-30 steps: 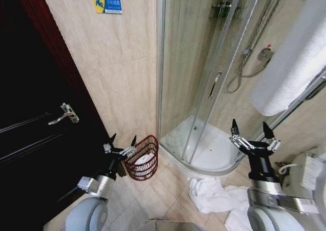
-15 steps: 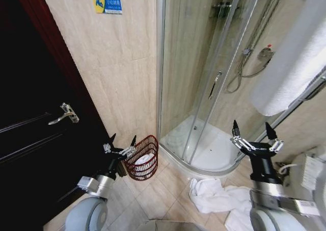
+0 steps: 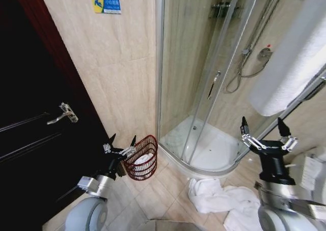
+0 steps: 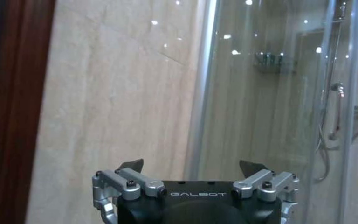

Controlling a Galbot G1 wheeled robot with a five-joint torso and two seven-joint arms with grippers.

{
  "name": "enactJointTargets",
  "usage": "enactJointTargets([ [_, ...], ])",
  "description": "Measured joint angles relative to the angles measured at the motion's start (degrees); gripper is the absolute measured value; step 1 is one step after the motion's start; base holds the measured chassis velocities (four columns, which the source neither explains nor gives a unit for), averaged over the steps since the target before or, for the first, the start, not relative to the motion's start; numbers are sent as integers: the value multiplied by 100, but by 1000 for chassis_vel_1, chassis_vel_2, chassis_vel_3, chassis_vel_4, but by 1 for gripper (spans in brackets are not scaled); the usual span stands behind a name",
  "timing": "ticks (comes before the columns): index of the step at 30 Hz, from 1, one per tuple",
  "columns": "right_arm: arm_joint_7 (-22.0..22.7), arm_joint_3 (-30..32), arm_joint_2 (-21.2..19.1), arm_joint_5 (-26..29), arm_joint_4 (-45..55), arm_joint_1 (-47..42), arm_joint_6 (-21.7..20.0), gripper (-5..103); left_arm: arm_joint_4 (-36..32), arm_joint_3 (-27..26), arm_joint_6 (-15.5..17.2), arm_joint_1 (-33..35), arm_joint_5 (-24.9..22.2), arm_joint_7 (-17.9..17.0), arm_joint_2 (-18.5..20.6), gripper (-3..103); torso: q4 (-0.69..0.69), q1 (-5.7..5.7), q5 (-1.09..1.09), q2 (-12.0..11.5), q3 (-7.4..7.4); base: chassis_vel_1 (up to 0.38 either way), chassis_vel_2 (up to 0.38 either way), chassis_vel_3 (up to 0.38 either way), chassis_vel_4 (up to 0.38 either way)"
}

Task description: Discard the used towel into the hamper.

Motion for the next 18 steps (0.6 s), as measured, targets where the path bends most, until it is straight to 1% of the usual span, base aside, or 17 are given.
enactJointTargets([
  [8,52,107,-61,51,4,18,-12,100,4,0,-2,0,0,3,0,100,0,0,-1,-1,0,-189,-184,186,182],
  [10,56,129,-64,76,4,25,-9,100,4,1,-2,0,0,5,-1,100,-1,0,3,-1,0,-174,-177,175,179],
  [13,64,142,-76,112,5,42,24,100,5,1,-2,-1,0,5,-1,100,-1,1,-2,-1,0,-170,-168,186,162],
  [14,65,158,-92,141,5,59,68,100,5,1,-2,0,0,6,-1,100,0,0,4,-1,0,-135,-103,134,123],
  [16,63,179,-115,175,5,72,99,100,5,1,-3,-1,-1,7,-1,100,-1,1,3,-1,0,-103,-103,102,59],
  [17,55,217,-159,233,6,92,130,100,6,1,-2,-1,0,7,-1,100,0,1,-1,-1,0,-27,-74,70,21],
  [18,46,255,-200,285,7,108,141,100,5,1,-2,0,-1,7,0,100,1,0,-1,-1,0,0,0,0,0],
])
